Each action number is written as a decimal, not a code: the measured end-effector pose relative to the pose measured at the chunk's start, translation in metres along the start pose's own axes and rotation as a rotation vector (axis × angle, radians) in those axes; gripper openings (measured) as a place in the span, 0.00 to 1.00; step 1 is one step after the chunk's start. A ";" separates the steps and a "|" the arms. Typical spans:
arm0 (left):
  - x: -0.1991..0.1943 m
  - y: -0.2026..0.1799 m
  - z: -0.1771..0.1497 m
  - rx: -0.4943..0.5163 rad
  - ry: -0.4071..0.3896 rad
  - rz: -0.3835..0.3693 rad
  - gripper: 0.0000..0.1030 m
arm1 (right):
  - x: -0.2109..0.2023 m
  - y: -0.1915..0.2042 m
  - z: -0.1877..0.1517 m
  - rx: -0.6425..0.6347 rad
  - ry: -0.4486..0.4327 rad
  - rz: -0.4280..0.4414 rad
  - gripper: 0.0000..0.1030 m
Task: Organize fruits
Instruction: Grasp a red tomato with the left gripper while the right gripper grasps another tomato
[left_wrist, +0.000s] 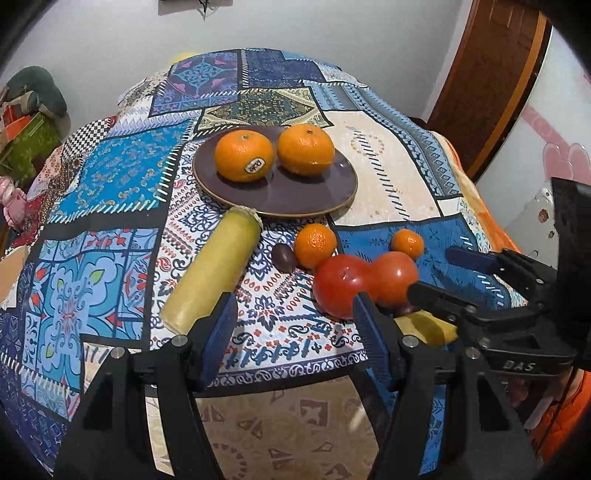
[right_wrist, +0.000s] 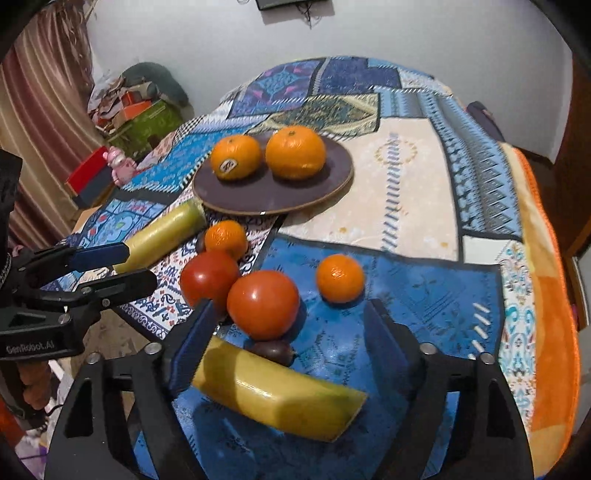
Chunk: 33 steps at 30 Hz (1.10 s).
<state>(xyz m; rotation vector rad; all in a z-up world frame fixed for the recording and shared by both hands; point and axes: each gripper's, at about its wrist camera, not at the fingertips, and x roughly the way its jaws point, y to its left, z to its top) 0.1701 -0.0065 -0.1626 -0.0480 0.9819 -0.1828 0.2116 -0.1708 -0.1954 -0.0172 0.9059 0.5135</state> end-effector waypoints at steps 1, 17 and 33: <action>0.001 0.000 -0.001 0.000 0.002 -0.003 0.62 | 0.002 0.001 -0.001 -0.001 0.007 0.005 0.73; 0.023 -0.005 0.004 -0.013 0.053 -0.066 0.62 | 0.021 0.000 -0.002 -0.011 0.070 0.092 0.62; 0.053 -0.035 0.020 -0.011 0.098 -0.128 0.62 | 0.001 -0.032 -0.005 -0.001 0.040 0.008 0.44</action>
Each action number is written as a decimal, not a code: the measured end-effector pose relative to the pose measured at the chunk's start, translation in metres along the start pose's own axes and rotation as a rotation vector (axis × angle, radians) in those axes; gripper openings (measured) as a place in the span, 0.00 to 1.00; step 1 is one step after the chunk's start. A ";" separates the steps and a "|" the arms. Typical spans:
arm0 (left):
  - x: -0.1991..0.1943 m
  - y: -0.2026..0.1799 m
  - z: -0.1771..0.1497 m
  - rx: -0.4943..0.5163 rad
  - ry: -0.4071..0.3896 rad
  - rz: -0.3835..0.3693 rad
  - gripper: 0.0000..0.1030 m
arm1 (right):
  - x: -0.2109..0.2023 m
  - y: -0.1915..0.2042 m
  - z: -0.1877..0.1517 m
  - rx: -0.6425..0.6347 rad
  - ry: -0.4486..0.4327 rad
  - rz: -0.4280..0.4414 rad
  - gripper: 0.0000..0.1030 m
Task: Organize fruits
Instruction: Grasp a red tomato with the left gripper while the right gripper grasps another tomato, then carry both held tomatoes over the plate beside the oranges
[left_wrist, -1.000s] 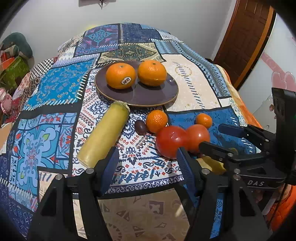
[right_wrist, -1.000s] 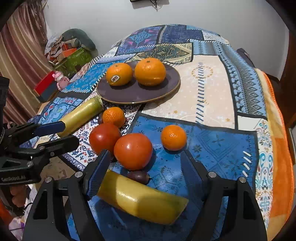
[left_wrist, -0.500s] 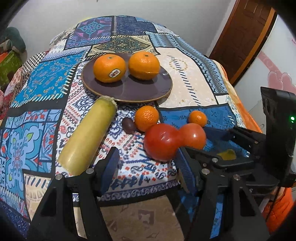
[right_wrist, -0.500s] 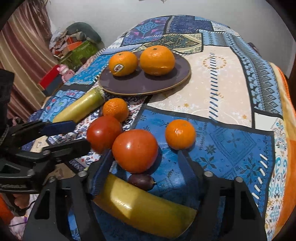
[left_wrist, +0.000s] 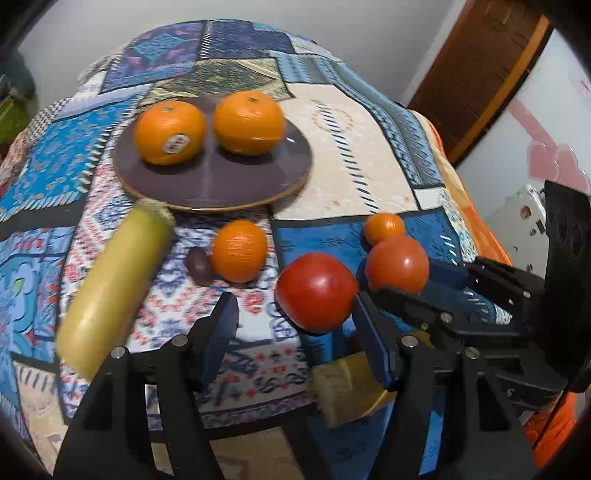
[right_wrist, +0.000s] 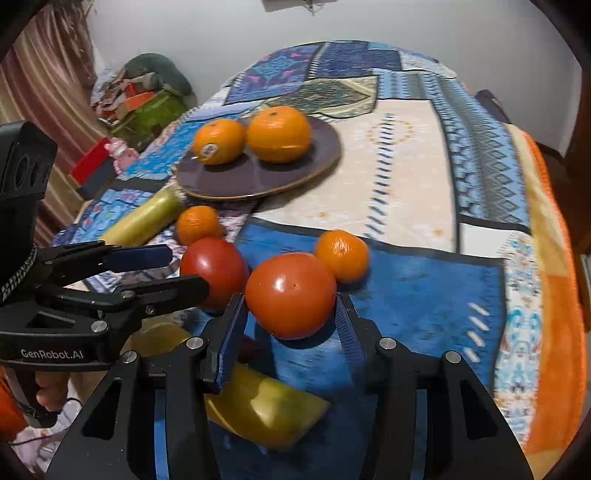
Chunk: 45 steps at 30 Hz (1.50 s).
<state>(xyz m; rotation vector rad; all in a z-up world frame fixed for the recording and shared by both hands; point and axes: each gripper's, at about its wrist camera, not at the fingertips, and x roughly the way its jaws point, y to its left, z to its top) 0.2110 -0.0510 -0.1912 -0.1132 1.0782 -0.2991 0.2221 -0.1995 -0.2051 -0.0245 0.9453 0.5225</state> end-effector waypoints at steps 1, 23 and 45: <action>0.002 -0.002 0.000 -0.001 -0.001 0.002 0.62 | -0.001 -0.002 0.000 0.001 0.001 -0.004 0.44; 0.018 -0.006 0.006 -0.021 0.026 -0.036 0.50 | 0.003 -0.011 0.003 0.044 -0.028 0.023 0.45; -0.069 0.025 0.048 -0.037 -0.178 0.024 0.50 | -0.028 0.014 0.053 -0.004 -0.184 0.051 0.45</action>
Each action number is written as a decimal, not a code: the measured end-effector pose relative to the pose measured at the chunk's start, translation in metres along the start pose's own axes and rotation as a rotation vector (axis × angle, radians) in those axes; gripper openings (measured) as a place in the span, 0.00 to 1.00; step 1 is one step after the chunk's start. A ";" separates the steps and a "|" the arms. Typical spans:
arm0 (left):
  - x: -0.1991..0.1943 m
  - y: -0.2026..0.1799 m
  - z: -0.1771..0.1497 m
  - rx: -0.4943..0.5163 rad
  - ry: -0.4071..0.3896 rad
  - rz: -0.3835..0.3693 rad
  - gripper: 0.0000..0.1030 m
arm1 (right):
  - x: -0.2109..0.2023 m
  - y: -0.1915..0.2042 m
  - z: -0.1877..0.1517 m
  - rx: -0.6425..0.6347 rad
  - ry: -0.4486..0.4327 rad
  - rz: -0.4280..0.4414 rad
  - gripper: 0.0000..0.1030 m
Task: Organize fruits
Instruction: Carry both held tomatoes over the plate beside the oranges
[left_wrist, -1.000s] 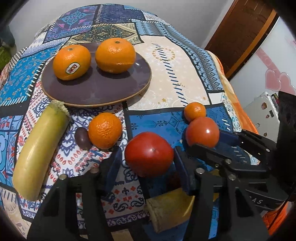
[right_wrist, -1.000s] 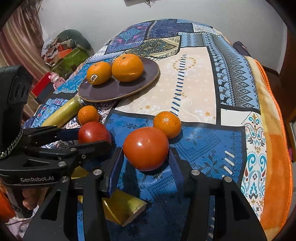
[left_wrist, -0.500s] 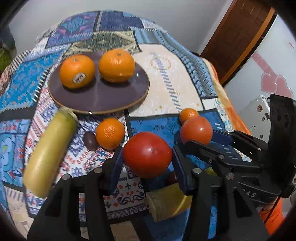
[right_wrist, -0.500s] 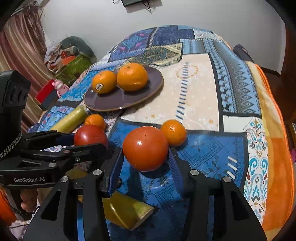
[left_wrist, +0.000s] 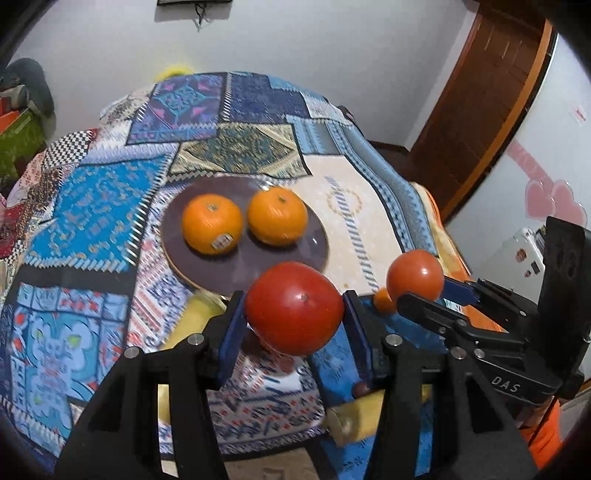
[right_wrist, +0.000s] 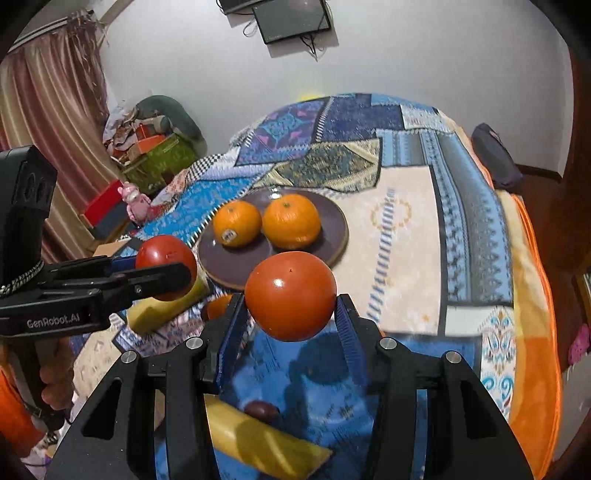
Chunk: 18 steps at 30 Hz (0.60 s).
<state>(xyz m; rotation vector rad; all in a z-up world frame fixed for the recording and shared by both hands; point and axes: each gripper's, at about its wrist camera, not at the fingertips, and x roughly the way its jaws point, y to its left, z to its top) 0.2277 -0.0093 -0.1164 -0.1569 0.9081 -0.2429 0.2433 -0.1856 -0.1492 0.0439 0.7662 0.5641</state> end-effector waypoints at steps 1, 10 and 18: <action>0.000 0.002 0.003 -0.001 -0.004 0.005 0.50 | 0.002 0.001 0.003 -0.005 -0.002 0.000 0.45; 0.018 0.026 0.023 -0.001 -0.005 0.070 0.50 | 0.033 0.008 0.017 -0.029 0.018 0.004 0.45; 0.046 0.035 0.027 0.002 0.035 0.082 0.50 | 0.063 0.013 0.026 -0.060 0.062 -0.004 0.45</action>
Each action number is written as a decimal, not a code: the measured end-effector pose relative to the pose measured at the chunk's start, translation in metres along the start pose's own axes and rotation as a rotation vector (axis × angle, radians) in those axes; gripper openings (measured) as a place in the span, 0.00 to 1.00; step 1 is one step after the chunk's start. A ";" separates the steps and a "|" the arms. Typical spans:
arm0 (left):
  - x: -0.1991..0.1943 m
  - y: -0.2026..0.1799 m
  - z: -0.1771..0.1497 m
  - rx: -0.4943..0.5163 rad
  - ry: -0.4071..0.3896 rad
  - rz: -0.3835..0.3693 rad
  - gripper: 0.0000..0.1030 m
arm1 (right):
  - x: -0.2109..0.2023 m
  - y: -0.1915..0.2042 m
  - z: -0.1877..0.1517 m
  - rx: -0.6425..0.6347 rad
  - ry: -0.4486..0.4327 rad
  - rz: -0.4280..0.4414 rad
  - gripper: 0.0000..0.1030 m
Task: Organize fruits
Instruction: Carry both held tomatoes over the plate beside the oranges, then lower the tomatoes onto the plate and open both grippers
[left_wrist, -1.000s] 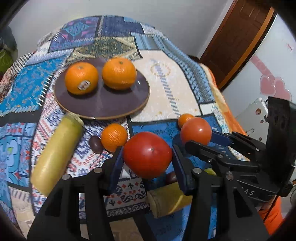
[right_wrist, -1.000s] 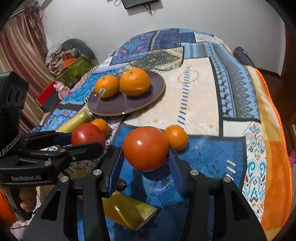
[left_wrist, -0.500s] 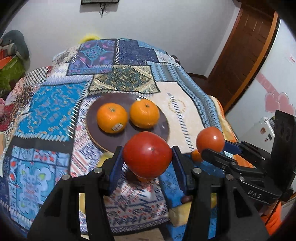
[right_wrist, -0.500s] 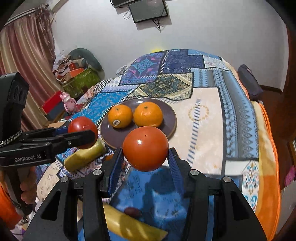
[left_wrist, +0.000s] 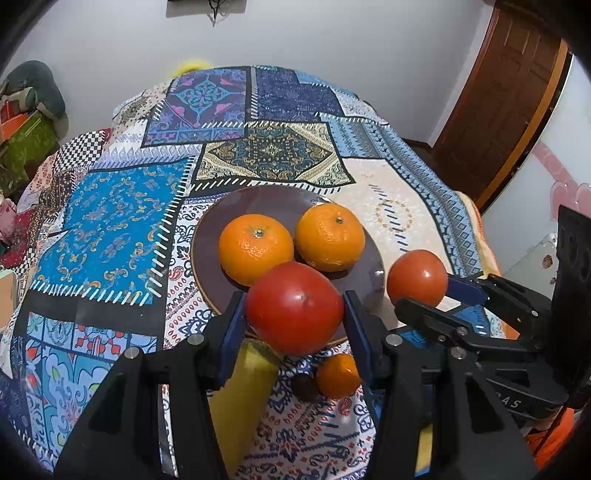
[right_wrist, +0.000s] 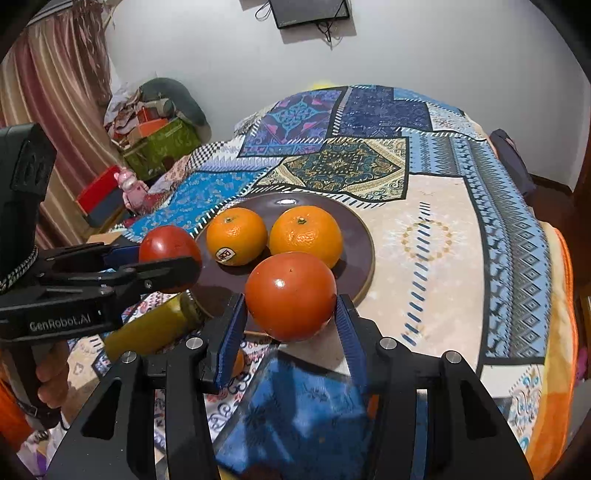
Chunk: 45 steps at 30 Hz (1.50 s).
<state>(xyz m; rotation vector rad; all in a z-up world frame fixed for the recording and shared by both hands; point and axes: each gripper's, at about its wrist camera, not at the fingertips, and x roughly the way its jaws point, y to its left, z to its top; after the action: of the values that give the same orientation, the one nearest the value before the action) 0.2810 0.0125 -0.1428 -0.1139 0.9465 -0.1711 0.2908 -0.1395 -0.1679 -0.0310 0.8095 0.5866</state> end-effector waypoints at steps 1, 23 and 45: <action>0.004 0.001 0.001 0.000 0.007 -0.001 0.50 | 0.003 0.001 0.001 -0.008 0.007 -0.003 0.45; 0.038 0.007 0.003 -0.016 0.081 -0.007 0.50 | 0.039 0.002 0.004 -0.041 0.122 0.011 0.46; -0.048 0.047 -0.050 0.003 0.008 0.090 0.54 | -0.056 -0.002 -0.019 -0.042 -0.046 -0.042 0.64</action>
<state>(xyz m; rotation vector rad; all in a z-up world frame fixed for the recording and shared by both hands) 0.2173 0.0666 -0.1411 -0.0678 0.9579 -0.0905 0.2484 -0.1734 -0.1430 -0.0730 0.7504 0.5625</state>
